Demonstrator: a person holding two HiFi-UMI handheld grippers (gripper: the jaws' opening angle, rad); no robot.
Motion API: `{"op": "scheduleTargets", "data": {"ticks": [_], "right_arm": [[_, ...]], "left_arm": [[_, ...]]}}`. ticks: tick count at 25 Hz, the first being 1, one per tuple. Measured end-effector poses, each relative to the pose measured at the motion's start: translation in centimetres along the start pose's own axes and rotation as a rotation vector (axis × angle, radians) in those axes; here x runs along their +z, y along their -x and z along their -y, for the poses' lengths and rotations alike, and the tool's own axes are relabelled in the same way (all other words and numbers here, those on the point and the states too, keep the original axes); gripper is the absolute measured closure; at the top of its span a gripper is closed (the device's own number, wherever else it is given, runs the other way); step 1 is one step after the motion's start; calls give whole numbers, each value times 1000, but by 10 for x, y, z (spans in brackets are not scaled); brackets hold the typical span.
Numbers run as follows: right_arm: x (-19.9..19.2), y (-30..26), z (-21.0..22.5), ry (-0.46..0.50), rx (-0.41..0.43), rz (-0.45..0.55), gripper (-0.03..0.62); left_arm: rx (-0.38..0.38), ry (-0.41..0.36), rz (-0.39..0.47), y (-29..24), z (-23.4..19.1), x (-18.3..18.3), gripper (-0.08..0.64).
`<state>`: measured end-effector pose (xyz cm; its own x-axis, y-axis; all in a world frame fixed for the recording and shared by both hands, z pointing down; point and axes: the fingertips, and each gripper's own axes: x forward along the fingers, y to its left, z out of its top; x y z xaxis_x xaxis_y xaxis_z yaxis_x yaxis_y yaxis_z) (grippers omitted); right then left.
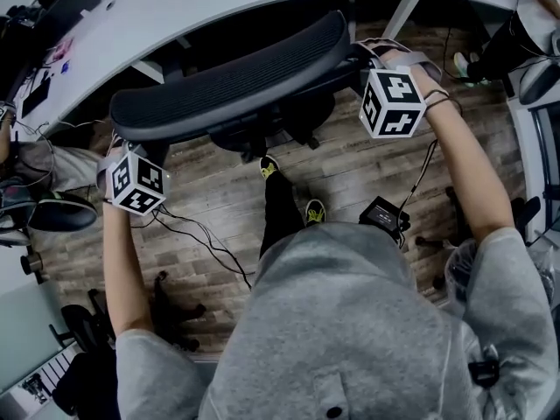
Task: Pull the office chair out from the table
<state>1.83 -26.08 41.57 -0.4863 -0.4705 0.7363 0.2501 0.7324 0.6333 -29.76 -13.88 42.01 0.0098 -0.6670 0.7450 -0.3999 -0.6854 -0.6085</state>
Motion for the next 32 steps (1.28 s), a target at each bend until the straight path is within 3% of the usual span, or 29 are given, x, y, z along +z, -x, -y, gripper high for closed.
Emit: {"op": "scheduleTargets", "data": {"ticks": [32], "right_arm": [[-7, 76, -85, -33, -18, -30, 479]], "left_arm": [[-9, -18, 19, 56, 84, 31, 439]]}}
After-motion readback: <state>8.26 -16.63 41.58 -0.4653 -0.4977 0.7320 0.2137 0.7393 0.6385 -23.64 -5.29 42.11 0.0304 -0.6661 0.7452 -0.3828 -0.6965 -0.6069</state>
